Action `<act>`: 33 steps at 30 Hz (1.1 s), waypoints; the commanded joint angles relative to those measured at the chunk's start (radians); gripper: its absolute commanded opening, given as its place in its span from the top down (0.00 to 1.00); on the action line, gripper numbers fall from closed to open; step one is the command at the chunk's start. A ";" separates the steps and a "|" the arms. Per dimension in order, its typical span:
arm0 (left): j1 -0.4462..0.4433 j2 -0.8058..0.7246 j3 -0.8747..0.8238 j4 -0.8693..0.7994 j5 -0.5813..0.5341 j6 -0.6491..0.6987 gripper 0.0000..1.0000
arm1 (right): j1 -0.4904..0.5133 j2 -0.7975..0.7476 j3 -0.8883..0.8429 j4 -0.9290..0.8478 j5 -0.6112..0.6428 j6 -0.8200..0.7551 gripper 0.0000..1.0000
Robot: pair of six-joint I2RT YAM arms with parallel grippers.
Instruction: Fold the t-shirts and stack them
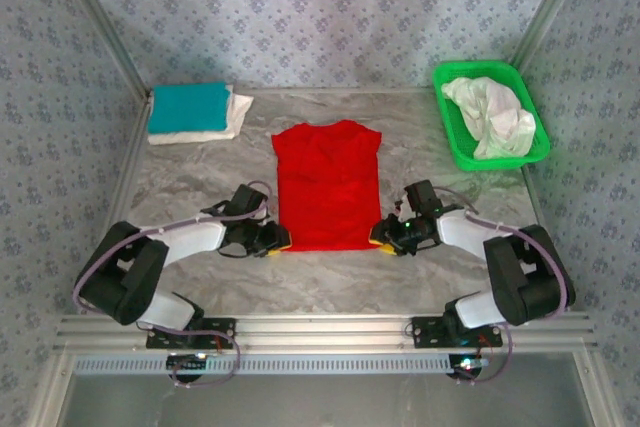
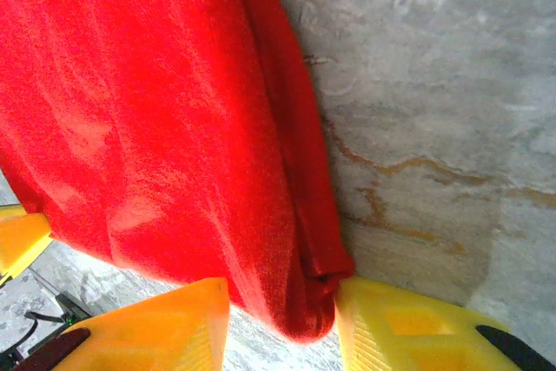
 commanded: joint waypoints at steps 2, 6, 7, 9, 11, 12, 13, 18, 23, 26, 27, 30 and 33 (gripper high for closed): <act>-0.003 0.010 0.040 -0.002 -0.038 0.010 0.75 | 0.014 0.024 0.018 0.016 0.010 0.024 0.64; -0.004 0.008 0.053 -0.032 -0.055 0.022 0.82 | 0.013 0.015 0.021 0.007 0.026 0.028 0.64; -0.004 0.006 0.055 -0.038 -0.060 0.025 0.83 | 0.012 0.007 0.018 -0.001 0.035 0.032 0.62; -0.004 0.009 0.056 -0.040 -0.066 0.027 0.84 | 0.008 -0.009 0.006 -0.002 0.053 0.041 0.57; -0.004 0.015 0.057 -0.033 -0.067 0.027 0.88 | 0.002 -0.019 -0.004 -0.014 0.084 0.050 0.48; -0.004 0.019 0.057 -0.030 -0.067 0.026 0.93 | -0.003 -0.017 -0.009 -0.010 0.083 0.052 0.48; -0.003 0.025 0.057 -0.026 -0.067 0.027 0.97 | -0.007 -0.013 -0.013 0.002 0.072 0.054 0.48; -0.003 0.040 0.061 -0.011 -0.059 0.029 1.00 | 0.006 0.035 0.006 0.027 0.064 0.050 0.60; 0.000 0.033 0.064 -0.014 -0.066 0.032 1.00 | 0.013 0.033 0.036 0.042 0.066 0.050 0.91; 0.005 0.015 0.060 -0.012 -0.072 0.039 1.00 | 0.014 0.012 0.067 0.018 0.066 0.033 1.00; 0.009 0.004 0.060 -0.018 -0.083 0.042 1.00 | 0.014 0.005 0.077 0.004 0.066 0.024 1.00; 0.012 -0.036 0.063 -0.021 -0.088 0.070 1.00 | 0.013 -0.011 0.092 -0.022 0.057 0.000 1.00; 0.011 -0.064 0.058 -0.027 -0.094 0.081 1.00 | 0.021 -0.018 0.079 -0.021 0.043 -0.002 1.00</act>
